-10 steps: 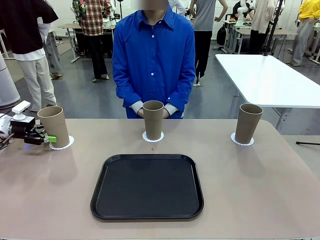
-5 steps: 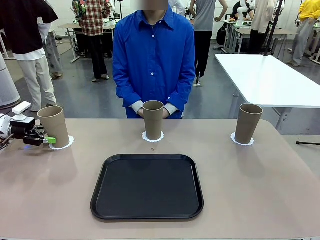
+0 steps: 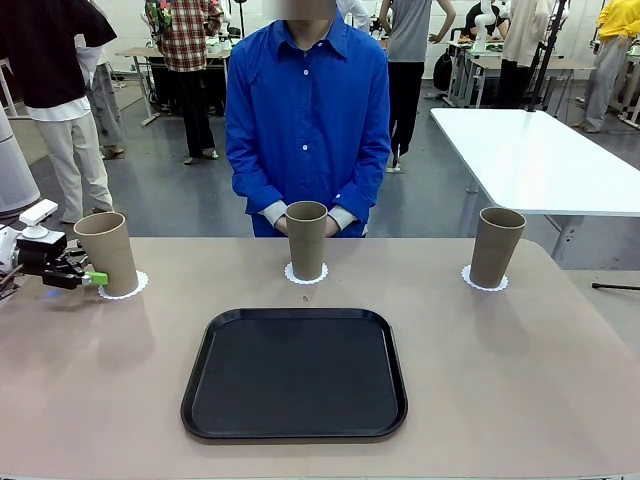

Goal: Place coasters on the table and set cups on them.
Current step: Take one Reusable plastic cup from the Flat Tray and place it on a coaster set by the human.

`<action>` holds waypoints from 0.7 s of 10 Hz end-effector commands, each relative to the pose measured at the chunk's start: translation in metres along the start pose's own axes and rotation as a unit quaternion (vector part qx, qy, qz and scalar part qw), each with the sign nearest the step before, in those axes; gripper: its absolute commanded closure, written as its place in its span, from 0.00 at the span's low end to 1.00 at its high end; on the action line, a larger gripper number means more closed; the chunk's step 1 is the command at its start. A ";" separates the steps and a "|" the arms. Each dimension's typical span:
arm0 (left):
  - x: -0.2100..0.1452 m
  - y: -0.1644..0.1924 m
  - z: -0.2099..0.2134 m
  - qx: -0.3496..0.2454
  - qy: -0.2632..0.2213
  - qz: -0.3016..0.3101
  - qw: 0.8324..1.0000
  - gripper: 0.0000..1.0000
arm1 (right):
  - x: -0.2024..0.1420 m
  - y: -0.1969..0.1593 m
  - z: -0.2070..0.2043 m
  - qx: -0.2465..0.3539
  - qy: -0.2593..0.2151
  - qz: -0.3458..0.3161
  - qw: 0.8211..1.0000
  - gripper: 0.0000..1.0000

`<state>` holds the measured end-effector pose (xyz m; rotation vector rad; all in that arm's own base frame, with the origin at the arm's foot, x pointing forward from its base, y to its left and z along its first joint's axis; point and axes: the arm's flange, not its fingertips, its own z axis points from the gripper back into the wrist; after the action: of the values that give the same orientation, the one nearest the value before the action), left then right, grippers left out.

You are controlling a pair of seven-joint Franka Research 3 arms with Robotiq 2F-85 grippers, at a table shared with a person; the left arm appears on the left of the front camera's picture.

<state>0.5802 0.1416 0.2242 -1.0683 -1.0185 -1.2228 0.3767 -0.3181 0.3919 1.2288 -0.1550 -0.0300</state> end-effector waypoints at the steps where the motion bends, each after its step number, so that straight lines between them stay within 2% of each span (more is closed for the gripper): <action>1: 0.000 0.006 0.004 -0.009 0.001 0.008 1.000 0.00 | 0.000 0.001 0.001 -0.002 -0.001 -0.003 1.000 0.00; 7: 0.003 0.011 0.021 0.000 0.007 0.007 1.000 0.00 | 0.000 0.001 0.001 -0.002 -0.001 -0.003 1.000 0.00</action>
<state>0.5870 0.1562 0.2263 -1.0470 -1.0209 -1.2143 0.3767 -0.3181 0.3919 1.2288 -0.1550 -0.0300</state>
